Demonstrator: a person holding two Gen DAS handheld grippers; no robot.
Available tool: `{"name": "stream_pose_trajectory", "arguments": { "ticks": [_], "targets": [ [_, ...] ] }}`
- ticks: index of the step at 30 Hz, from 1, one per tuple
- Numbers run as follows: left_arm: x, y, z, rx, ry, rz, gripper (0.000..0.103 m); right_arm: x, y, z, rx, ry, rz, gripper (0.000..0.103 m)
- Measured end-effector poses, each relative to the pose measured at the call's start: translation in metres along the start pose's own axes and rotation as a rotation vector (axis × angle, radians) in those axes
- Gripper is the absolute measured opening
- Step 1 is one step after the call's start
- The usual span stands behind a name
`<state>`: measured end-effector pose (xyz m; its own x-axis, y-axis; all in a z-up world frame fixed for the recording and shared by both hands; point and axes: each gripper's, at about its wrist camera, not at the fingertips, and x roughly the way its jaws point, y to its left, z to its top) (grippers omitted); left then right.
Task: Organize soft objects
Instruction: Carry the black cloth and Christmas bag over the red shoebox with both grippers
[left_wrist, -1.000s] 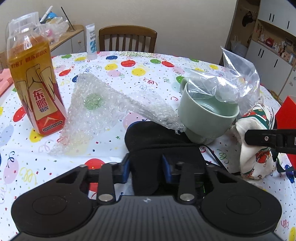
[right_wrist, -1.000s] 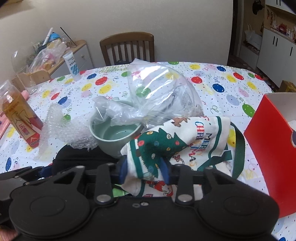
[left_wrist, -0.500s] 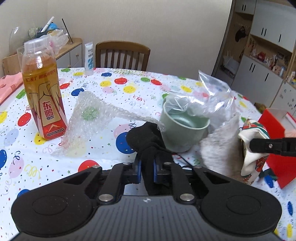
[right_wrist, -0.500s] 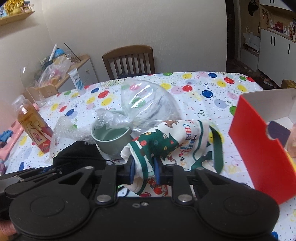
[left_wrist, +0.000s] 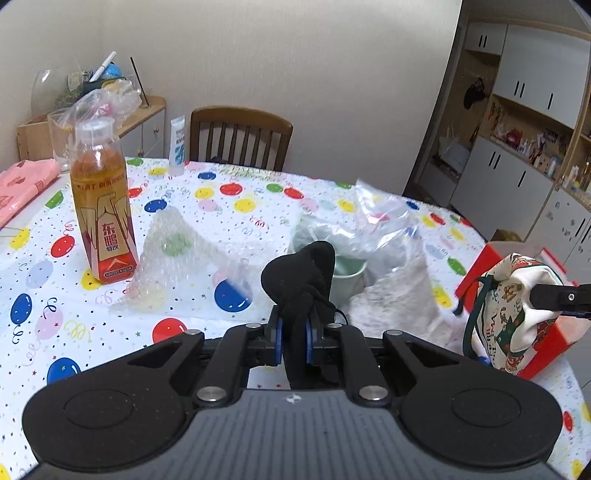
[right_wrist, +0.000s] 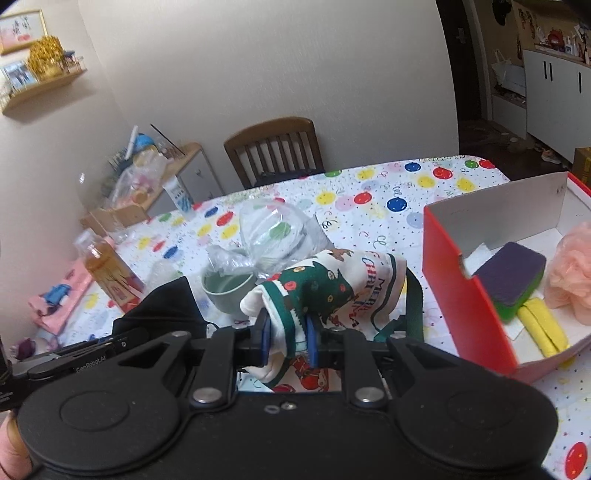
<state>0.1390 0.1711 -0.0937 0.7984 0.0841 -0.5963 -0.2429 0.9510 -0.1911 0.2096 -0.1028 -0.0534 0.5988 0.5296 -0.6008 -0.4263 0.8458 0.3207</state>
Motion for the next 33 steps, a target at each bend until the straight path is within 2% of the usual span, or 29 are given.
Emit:
{"name": "stream_pose_trajectory", "arguments": {
  "ticks": [9, 19, 26, 33],
  "targets": [
    [-0.034, -0.043, 0.019, 0.002, -0.045, -0.055, 0.011, -0.041, -0.028, 0.017, -0.017, 0.005, 0.113, 0.018],
    [-0.040, -0.118, 0.056, 0.055, -0.106, -0.159, 0.011, -0.087, -0.076, 0.051, -0.023, -0.085, 0.169, 0.018],
    [-0.031, -0.176, 0.080, 0.107, -0.139, -0.244, 0.011, -0.108, -0.116, 0.074, -0.016, -0.155, 0.144, 0.018],
    [-0.011, -0.231, 0.097, 0.164, -0.145, -0.298, 0.011, -0.107, -0.160, 0.088, -0.004, -0.177, 0.088, 0.018]
  ]
}}
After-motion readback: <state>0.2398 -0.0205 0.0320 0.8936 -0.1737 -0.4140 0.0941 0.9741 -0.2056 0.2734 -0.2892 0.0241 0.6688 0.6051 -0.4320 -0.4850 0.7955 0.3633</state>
